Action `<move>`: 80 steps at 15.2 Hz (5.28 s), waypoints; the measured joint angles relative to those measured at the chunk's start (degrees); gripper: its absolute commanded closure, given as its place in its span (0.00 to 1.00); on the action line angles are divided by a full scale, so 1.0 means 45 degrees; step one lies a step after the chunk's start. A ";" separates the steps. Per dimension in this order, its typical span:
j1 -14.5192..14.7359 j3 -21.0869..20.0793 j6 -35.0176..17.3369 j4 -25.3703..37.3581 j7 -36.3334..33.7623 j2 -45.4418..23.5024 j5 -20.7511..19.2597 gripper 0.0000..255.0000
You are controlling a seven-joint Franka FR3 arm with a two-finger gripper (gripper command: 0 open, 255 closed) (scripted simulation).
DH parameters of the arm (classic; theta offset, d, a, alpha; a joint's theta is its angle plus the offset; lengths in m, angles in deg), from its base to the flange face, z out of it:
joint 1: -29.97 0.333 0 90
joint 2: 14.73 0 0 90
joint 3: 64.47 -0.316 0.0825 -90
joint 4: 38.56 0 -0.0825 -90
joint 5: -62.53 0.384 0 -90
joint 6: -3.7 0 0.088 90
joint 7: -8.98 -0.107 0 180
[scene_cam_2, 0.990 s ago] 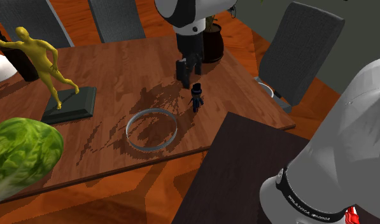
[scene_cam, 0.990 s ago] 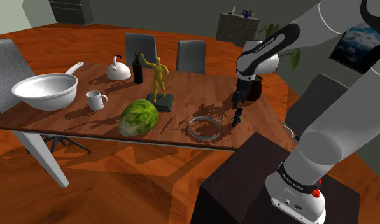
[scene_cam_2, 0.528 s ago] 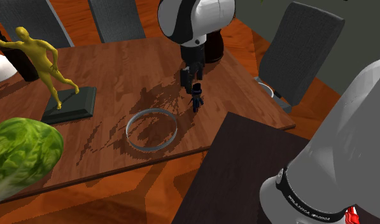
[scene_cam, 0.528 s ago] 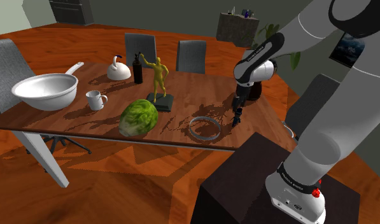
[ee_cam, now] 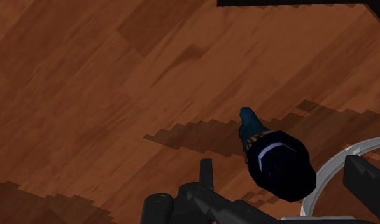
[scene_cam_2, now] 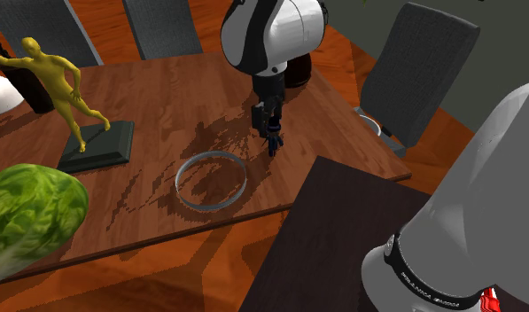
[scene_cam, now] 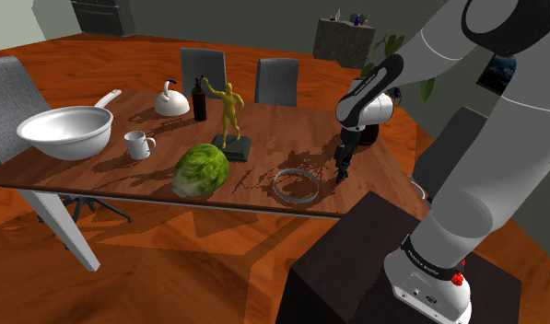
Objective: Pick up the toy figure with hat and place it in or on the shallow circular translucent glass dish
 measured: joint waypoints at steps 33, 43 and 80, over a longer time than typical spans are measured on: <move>0.0065 -0.0067 0.3503 0.0750 -0.0901 0.2862 -0.1082 1.00; 0.1551 -0.1777 0.4748 0.2291 -0.3554 0.2476 -0.0360 1.00; 0.2286 -0.2623 0.1743 0.2461 -0.4641 -0.0729 0.0360 0.00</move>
